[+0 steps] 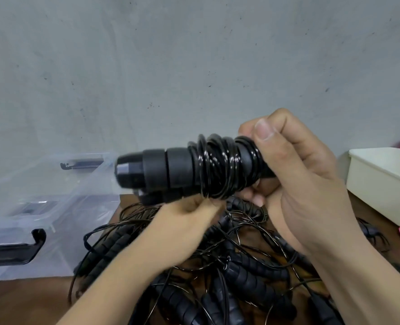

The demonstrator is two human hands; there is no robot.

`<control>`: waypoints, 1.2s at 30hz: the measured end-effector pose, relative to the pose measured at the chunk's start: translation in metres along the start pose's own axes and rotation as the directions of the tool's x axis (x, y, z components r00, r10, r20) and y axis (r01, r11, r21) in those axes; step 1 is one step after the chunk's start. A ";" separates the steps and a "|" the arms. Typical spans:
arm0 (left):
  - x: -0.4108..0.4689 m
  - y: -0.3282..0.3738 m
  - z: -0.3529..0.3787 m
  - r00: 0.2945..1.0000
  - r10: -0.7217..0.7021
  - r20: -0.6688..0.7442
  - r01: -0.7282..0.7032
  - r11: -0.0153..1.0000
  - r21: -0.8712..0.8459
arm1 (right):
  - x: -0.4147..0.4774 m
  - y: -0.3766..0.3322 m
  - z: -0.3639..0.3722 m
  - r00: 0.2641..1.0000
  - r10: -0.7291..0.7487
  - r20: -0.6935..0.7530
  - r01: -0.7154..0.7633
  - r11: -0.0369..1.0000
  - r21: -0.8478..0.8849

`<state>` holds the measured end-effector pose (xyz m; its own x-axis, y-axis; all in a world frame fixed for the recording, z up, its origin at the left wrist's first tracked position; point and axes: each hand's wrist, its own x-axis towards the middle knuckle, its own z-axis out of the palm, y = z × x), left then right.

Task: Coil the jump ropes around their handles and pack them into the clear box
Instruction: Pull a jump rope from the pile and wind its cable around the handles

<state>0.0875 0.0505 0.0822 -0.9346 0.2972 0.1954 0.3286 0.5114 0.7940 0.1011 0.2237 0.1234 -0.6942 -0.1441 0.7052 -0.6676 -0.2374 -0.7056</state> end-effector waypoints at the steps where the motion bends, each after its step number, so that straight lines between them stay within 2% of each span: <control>1: -0.002 0.005 0.007 0.995 0.100 -0.005 -0.100 0.994 -0.053 | 0.001 0.001 0.000 0.999 -0.015 -0.034 0.014 1.000 -0.017; 3: -0.003 0.010 0.016 0.979 0.205 -0.018 -0.206 0.969 -0.135 | 0.002 0.008 -0.001 0.994 -0.079 -0.080 0.069 0.990 -0.122; 6: -0.004 0.005 0.020 0.975 0.219 -0.029 -0.221 0.967 -0.130 | 0.004 0.022 -0.006 0.970 -0.238 -0.042 0.197 0.880 -0.432; 9: -0.004 0.006 0.010 0.976 0.206 -0.064 -0.213 0.969 -0.129 | 0.006 0.032 -0.008 0.963 -0.268 0.019 0.233 0.801 -0.552; 14: 0.000 0.000 -0.005 0.992 0.115 -0.052 -0.126 0.938 -0.322 | 0.006 0.038 -0.005 0.931 -0.353 0.091 0.329 0.704 -0.629; 19: 0.007 -0.002 -0.022 0.992 0.130 -0.007 -0.116 0.861 -0.496 | 0.007 0.041 -0.009 0.894 -0.410 0.178 0.412 0.599 -0.687; 21: 0.008 -0.003 -0.027 0.993 0.114 -0.039 -0.115 0.801 -0.587 | 0.007 0.045 -0.007 0.889 -0.412 0.201 0.419 0.552 -0.721; 22: 0.008 -0.003 -0.028 0.991 0.098 -0.086 -0.130 0.789 -0.601 | 0.005 0.048 -0.006 0.899 -0.391 0.196 0.404 0.571 -0.715; 24: 0.006 -0.003 -0.026 0.981 0.052 -0.188 -0.154 0.801 -0.579 | 0.002 0.054 0.001 0.946 -0.286 0.154 0.313 0.677 -0.666; 25: 0.007 -0.003 -0.024 0.972 0.024 -0.232 -0.156 0.807 -0.569 | -0.001 0.058 0.004 0.954 -0.254 0.161 0.293 0.670 -0.681; 28: 0.008 -0.003 -0.024 0.947 -0.075 -0.311 -0.113 0.831 -0.545 | -0.008 0.070 0.012 0.923 -0.268 0.277 0.371 0.423 -0.827; 29: 0.009 -0.003 -0.025 0.935 -0.107 -0.338 -0.092 0.848 -0.523 | -0.010 0.073 0.014 0.910 -0.277 0.310 0.399 0.375 -0.837; 31: 0.009 -0.004 -0.031 0.909 -0.139 -0.393 -0.071 0.877 -0.475 | -0.012 0.076 0.018 0.892 -0.275 0.358 0.439 0.345 -0.830; 36: 0.002 -0.014 -0.047 0.889 -0.139 -0.436 -0.046 0.921 -0.387 | -0.015 0.071 0.025 0.888 -0.203 0.412 0.459 0.365 -0.810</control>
<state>0.0751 0.0063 0.0982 -0.9361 -0.1581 0.3142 0.2928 0.1449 0.9451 0.0711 0.1848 0.0648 -0.3702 -0.4757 0.7979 -0.7803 0.6253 0.0108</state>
